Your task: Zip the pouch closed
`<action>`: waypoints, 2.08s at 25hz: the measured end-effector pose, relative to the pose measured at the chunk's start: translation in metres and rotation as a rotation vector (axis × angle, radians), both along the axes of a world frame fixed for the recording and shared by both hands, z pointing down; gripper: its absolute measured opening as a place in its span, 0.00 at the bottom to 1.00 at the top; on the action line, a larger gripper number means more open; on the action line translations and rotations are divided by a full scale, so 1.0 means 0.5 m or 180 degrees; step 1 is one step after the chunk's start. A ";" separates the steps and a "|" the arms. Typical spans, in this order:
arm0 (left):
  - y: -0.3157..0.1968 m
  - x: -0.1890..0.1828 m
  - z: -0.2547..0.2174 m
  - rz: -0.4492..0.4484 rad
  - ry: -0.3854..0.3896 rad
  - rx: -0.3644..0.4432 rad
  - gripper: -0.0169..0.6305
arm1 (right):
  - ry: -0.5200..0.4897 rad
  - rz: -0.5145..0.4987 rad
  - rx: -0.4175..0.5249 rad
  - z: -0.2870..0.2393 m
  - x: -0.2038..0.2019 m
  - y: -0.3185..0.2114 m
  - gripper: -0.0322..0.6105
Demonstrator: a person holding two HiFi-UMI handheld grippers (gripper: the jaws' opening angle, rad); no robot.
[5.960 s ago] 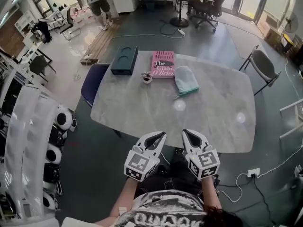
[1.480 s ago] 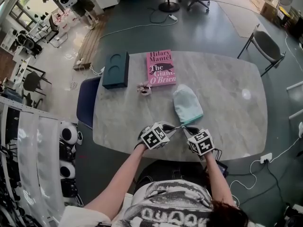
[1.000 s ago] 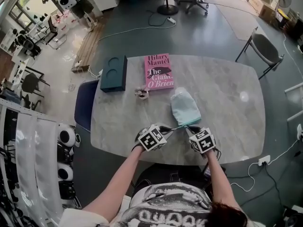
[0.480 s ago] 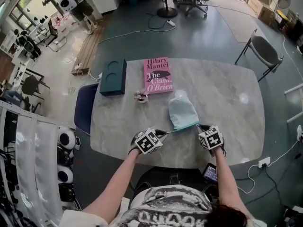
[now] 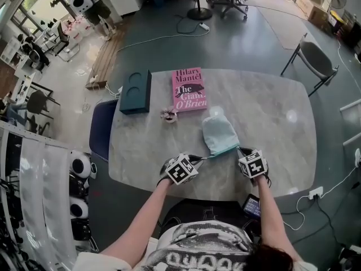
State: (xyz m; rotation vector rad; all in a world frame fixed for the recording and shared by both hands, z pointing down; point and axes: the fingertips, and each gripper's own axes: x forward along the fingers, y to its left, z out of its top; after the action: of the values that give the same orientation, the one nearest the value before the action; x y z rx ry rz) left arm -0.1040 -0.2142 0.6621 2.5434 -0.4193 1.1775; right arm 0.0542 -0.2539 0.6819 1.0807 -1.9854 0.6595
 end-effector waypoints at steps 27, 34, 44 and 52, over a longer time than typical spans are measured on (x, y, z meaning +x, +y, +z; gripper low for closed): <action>0.101 -0.021 -0.110 -0.0585 0.0954 0.0125 0.18 | -0.0657 0.0441 0.0785 -0.194 -0.141 0.158 0.19; 0.182 -0.030 -0.116 -0.0505 0.0947 0.0115 0.17 | -0.0796 0.0329 0.0809 -0.229 -0.172 0.215 0.19; 0.206 -0.025 -0.153 -0.0835 0.1052 0.0279 0.14 | -0.0887 0.0053 0.0875 -0.259 -0.189 0.252 0.19; 0.283 0.031 -0.211 -0.0964 0.1114 0.0502 0.14 | -0.0976 -0.0096 0.0948 -0.278 -0.157 0.356 0.17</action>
State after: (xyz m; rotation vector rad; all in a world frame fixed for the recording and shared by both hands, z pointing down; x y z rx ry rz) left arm -0.0886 -0.0727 0.5566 2.6241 -0.7981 0.5988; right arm -0.0244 -0.0761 0.5427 1.1752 -2.4180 0.5498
